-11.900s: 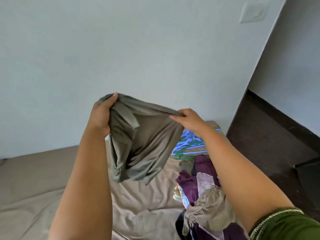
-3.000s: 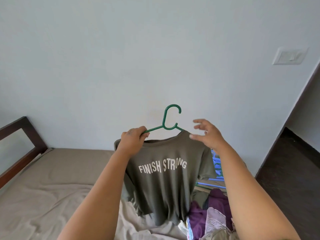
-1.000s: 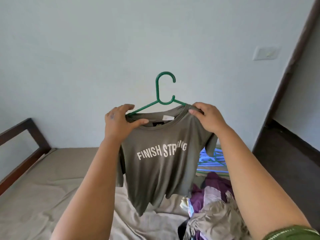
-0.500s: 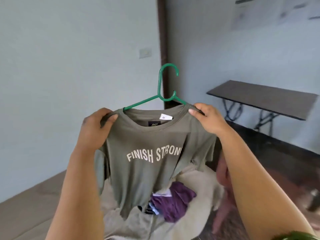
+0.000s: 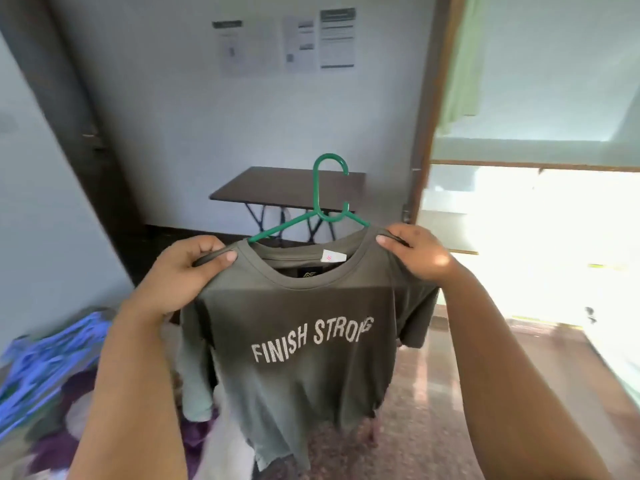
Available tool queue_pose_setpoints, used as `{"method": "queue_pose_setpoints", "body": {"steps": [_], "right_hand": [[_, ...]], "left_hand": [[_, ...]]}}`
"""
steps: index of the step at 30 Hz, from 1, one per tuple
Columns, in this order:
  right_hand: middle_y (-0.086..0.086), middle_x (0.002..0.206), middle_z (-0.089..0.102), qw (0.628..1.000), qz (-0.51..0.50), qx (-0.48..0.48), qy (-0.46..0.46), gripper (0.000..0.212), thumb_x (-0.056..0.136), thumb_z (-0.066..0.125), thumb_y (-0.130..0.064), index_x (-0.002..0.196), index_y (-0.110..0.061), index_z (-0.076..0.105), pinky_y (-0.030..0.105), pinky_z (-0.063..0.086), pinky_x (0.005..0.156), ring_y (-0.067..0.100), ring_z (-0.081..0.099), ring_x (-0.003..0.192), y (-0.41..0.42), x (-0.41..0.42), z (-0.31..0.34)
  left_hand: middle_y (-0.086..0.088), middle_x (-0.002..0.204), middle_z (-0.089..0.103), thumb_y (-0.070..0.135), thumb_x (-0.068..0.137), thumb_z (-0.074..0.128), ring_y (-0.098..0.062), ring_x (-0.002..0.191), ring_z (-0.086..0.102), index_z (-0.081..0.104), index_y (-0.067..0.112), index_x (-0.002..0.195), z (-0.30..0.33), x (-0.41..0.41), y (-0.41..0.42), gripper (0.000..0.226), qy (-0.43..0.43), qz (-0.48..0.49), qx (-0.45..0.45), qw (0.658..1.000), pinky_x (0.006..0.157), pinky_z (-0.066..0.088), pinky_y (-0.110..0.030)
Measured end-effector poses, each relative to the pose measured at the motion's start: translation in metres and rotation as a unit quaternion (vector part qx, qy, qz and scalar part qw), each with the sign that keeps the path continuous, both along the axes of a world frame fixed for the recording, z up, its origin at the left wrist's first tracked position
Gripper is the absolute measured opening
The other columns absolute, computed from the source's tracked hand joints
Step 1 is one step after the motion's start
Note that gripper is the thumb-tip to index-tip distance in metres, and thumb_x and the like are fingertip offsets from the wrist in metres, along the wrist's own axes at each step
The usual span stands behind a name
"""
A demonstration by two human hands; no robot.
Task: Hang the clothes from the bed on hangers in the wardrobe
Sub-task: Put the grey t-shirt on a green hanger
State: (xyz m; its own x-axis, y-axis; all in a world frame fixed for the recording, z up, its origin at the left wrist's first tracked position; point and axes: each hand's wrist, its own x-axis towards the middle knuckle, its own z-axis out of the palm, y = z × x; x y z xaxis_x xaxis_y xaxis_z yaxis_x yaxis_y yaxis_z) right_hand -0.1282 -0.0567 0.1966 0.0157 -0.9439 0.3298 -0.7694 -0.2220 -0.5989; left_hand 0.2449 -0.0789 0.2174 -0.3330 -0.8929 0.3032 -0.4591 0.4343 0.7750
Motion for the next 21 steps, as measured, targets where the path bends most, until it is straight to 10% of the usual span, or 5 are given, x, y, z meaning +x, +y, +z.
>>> {"method": "queue_pose_setpoints", "body": {"steps": [8, 14, 21], "right_hand": [[-0.003, 0.088, 0.064, 0.987, -0.151, -0.028, 0.049, 0.02, 0.1, 0.048, -0.034, 0.089, -0.023, 0.06, 0.021, 0.035, 0.072, 0.021, 0.057, 0.09, 0.051, -0.251, 0.013], [-0.002, 0.073, 0.055, 0.975, -0.207, -0.066, 0.043, 0.025, 0.1, 0.047, -0.029, 0.084, -0.011, 0.056, 0.029, 0.036, 0.065, 0.01, 0.049, 0.068, 0.046, -0.373, 0.03], [0.005, 0.091, 0.066, 0.933, -0.336, -0.106, 0.074, 0.046, 0.089, 0.027, -0.058, 0.091, -0.024, 0.057, 0.044, 0.05, 0.079, 0.031, 0.059, 0.09, -0.032, -0.514, 0.04]], "left_hand": [[-0.002, 0.1, 0.072, 0.03, 0.091, 0.061, -0.016, 0.094, 0.062, 0.07, 0.012, 0.101, -0.011, -0.27, -0.026, 0.023, 0.107, -0.192, 0.084, 0.972, 0.089, 0.044, -0.034], [-0.002, 0.075, 0.054, 0.035, 0.091, 0.062, -0.013, 0.073, 0.046, 0.066, 0.008, 0.084, -0.009, -0.42, -0.064, 0.028, 0.019, -0.247, 0.039, 0.968, 0.07, 0.033, -0.029], [0.01, 0.055, 0.04, 0.026, 0.099, 0.054, -0.003, 0.048, 0.035, 0.05, 0.015, 0.074, 0.008, -0.58, -0.136, 0.026, 0.027, -0.211, -0.046, 0.976, 0.052, 0.029, -0.026]]}}
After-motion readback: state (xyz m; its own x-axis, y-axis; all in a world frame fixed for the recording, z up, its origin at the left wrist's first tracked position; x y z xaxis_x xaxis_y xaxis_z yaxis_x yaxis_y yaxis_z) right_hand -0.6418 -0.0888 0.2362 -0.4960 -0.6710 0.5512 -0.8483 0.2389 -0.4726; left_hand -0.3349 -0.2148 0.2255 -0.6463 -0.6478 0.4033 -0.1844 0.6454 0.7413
